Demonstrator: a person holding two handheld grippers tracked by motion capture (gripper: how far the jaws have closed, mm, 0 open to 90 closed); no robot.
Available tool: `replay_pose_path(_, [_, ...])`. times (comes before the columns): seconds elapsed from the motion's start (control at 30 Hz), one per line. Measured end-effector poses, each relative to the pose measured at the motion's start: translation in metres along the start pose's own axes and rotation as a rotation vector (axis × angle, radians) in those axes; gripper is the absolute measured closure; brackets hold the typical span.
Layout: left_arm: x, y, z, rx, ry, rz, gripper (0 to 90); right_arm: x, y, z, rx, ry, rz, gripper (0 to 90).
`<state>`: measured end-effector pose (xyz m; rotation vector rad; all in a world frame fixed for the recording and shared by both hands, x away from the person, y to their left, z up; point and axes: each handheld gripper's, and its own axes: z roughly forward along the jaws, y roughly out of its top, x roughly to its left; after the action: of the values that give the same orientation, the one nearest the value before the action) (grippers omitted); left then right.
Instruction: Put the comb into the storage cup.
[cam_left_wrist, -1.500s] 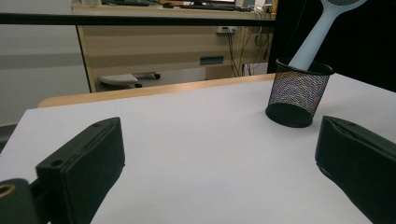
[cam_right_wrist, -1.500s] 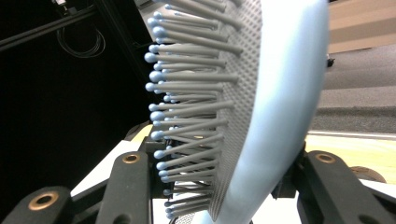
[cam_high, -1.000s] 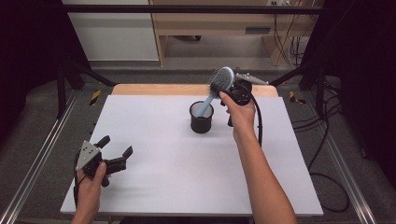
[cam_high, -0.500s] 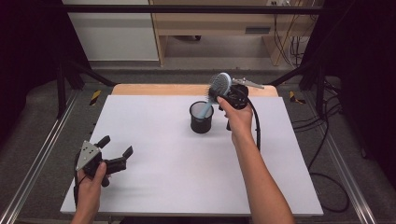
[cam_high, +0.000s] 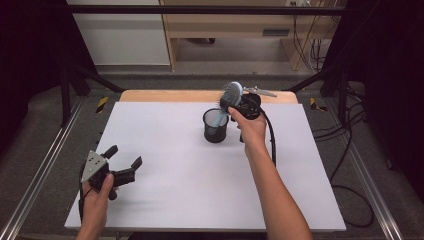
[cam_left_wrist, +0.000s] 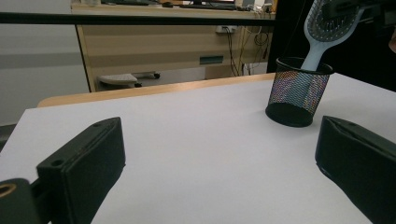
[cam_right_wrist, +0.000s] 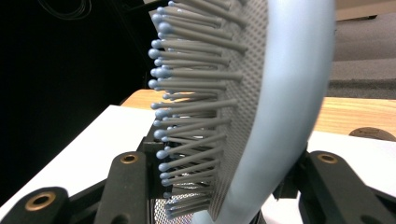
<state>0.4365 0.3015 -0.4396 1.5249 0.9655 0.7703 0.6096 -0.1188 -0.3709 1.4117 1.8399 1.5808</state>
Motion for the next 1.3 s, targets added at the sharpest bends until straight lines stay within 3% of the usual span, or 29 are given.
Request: replay_pose_path(1.3, [-0.0003,-0.0003,0.001,0.005,-0.014,-0.002,1.6,0.0026,-0.0095,0.0102,0.039,-0.019,0.005,51.4])
